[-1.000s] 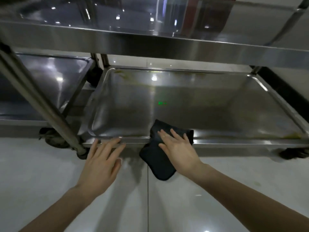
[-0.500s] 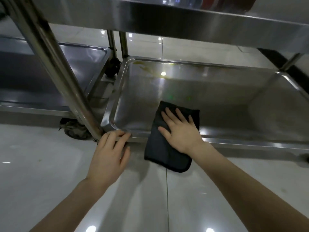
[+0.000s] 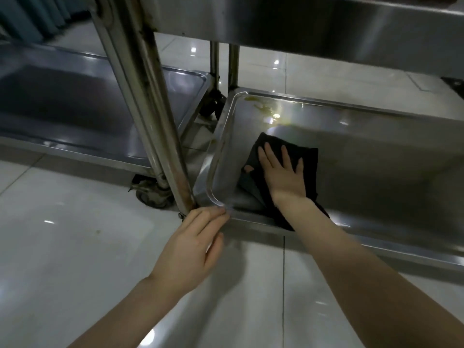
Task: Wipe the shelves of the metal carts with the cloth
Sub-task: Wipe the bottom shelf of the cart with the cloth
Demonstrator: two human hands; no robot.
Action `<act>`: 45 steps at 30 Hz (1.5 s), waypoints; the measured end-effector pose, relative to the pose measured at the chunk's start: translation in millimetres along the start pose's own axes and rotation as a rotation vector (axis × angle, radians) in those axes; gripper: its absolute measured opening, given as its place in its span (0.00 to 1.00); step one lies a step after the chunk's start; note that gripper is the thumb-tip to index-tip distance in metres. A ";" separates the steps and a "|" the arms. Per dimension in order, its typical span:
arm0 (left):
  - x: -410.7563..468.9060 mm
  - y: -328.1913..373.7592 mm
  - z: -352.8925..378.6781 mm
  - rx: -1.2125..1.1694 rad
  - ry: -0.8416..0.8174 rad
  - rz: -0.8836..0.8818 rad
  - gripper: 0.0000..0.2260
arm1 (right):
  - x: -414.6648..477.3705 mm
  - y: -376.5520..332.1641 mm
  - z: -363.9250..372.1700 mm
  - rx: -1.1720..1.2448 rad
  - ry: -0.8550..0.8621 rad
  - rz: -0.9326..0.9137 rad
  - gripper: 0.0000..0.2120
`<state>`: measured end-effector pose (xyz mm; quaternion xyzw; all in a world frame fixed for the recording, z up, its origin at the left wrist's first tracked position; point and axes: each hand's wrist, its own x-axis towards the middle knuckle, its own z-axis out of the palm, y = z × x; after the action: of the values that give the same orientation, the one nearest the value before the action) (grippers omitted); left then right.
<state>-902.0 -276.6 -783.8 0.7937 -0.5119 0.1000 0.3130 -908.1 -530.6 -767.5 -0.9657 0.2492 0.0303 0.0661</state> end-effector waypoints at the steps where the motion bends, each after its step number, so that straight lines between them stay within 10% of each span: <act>1: -2.0 -1.2 -2.1 0.007 -0.005 -0.004 0.15 | -13.6 -4.3 2.1 0.009 0.013 -0.059 0.32; 6: -20.1 -4.3 -3.4 0.076 -0.041 -0.046 0.17 | -74.5 -16.1 11.4 0.011 0.052 -0.403 0.34; 16: -16.6 -13.2 -20.3 -0.032 -0.043 -0.078 0.17 | 59.7 -56.1 6.2 0.070 -0.025 -0.267 0.34; 22: -19.8 -18.6 -28.2 -0.090 -0.096 -0.044 0.16 | -15.7 -35.0 21.6 0.064 0.092 -0.765 0.29; 30: -17.4 -21.5 -26.5 -0.087 -0.110 -0.031 0.15 | 88.3 -69.2 -4.1 0.073 0.014 -0.366 0.29; 38: -20.1 -21.7 -30.6 -0.100 -0.136 -0.038 0.16 | -18.6 -44.5 19.9 0.135 0.054 -0.791 0.28; 45: -16.4 -17.1 -31.2 -0.105 -0.103 -0.067 0.15 | 91.1 -64.4 -3.4 0.085 0.015 -0.387 0.29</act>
<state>-889.5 -240.7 -774.0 0.7969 -0.5049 0.0215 0.3309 -797.1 -518.8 -765.2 -0.9921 0.0603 -0.0005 0.1096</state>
